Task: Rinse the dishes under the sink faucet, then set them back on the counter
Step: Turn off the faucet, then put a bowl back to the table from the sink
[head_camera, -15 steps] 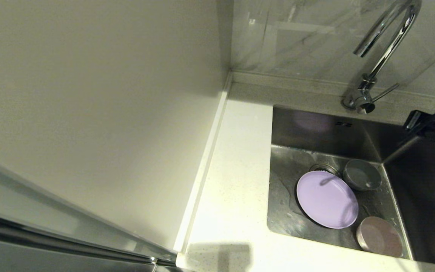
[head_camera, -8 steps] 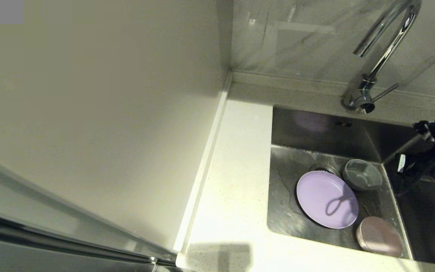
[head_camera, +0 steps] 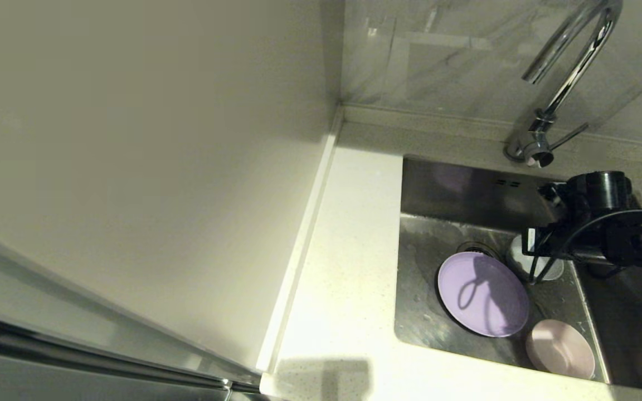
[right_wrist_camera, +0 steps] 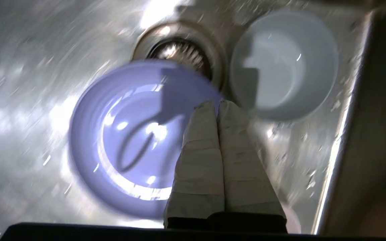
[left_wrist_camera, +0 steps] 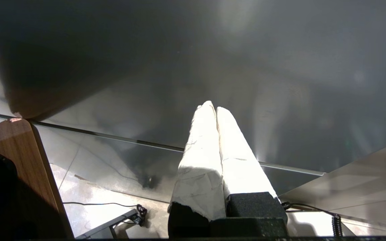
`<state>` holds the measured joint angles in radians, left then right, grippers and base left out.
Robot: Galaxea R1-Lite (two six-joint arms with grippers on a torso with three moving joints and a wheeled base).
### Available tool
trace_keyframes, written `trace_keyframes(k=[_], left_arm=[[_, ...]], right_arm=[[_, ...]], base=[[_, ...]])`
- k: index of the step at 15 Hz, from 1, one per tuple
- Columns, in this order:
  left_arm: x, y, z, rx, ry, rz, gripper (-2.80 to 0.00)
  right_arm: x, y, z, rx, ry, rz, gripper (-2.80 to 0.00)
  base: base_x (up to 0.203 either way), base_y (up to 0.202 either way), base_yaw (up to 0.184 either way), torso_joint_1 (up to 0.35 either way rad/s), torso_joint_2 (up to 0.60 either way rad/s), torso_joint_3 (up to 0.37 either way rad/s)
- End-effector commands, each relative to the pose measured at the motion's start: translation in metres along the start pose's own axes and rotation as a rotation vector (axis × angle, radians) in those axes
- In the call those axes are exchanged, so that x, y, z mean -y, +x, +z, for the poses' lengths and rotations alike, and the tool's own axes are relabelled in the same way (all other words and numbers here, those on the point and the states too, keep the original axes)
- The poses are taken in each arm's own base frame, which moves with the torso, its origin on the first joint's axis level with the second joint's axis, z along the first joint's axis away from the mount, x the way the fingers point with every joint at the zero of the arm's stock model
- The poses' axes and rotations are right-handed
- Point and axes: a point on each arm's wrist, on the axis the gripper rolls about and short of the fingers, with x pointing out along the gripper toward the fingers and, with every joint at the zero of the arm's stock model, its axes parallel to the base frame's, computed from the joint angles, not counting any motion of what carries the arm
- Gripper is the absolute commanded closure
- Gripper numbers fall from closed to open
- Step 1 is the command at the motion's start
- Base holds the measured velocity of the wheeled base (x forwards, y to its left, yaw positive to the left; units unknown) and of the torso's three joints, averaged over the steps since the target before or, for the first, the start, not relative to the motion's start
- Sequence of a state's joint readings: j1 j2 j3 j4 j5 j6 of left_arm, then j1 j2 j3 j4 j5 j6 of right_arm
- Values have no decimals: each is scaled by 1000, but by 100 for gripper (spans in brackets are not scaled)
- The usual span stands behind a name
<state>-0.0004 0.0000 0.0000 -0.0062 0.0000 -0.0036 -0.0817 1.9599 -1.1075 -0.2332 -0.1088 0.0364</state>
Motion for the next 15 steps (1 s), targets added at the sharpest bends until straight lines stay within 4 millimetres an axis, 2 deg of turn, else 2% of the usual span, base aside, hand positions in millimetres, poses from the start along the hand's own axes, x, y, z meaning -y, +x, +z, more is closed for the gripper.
trace_keyframes(k=[1, 7, 10, 13, 15], left_arm=[[0, 0, -1, -3, -1, 0, 0], [0, 0, -1, -3, -1, -1, 0], [0, 0, -1, -2, -1, 0, 0], [0, 0, -1, -3, -1, 0, 0], [0, 0, -1, -2, -1, 0, 0]], right_arm=[[-7, 34, -8, -36, -13, -96, -280], [-10, 54, -9, -18, -12, -116, -280], [-11, 63, -16, -41, -19, -141, -280], [-13, 74, -13, -33, -19, -145, -280], [-14, 85, -15, -36, -21, -144, -280]], base=[[0, 0, 0, 0, 0, 0], [0, 0, 0, 0, 0, 0], [0, 0, 0, 0, 0, 0], [0, 0, 0, 0, 0, 0], [0, 0, 0, 0, 0, 0]])
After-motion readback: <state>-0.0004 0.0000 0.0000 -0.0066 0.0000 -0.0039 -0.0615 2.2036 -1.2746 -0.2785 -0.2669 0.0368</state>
